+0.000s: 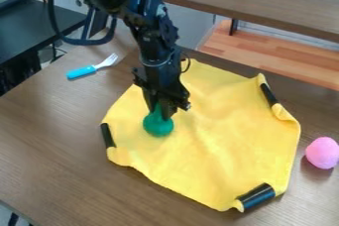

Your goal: Remove the green figure in the bottom left edge of the cloth

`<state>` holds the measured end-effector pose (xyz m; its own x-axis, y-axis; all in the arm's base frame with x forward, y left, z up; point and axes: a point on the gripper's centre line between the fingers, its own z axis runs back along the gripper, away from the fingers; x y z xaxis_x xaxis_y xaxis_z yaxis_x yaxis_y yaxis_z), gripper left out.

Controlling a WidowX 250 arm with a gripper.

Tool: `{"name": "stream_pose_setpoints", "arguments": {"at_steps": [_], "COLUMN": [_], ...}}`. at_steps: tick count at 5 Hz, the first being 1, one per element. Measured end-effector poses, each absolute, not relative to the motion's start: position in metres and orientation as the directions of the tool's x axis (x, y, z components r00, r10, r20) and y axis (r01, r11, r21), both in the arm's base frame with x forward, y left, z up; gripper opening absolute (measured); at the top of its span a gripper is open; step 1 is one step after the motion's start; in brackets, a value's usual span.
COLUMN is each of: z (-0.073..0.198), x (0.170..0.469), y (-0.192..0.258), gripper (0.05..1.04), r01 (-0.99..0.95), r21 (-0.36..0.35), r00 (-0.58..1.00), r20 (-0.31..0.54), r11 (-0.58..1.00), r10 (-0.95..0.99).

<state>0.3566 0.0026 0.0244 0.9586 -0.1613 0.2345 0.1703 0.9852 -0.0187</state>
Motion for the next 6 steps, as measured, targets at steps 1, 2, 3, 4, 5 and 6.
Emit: {"name": "stream_pose_setpoints", "arguments": {"at_steps": [1,2,3,4,5,6], "z": [0.034,0.073,0.094,0.089,0.074,0.075], "x": [0.346,0.338,0.321,0.309,0.304,0.287], "y": [-0.018,-0.046,-0.076,-0.072,-0.028,-0.021], "gripper": [0.317,0.317,0.317,0.317,0.317,0.317], "r01": [0.212,0.27,0.355,0.353,0.247,0.281], "r21": [-0.048,-0.057,-0.057,-0.044,-0.07,-0.112], "r00": [0.953,0.922,0.885,0.887,0.924,0.913], "r20": [0.231,0.305,0.341,0.335,0.317,0.336], "r11": [0.976,0.961,0.933,0.935,0.966,0.953], "r10": [-0.196,-0.241,-0.316,-0.319,-0.214,-0.23]}}
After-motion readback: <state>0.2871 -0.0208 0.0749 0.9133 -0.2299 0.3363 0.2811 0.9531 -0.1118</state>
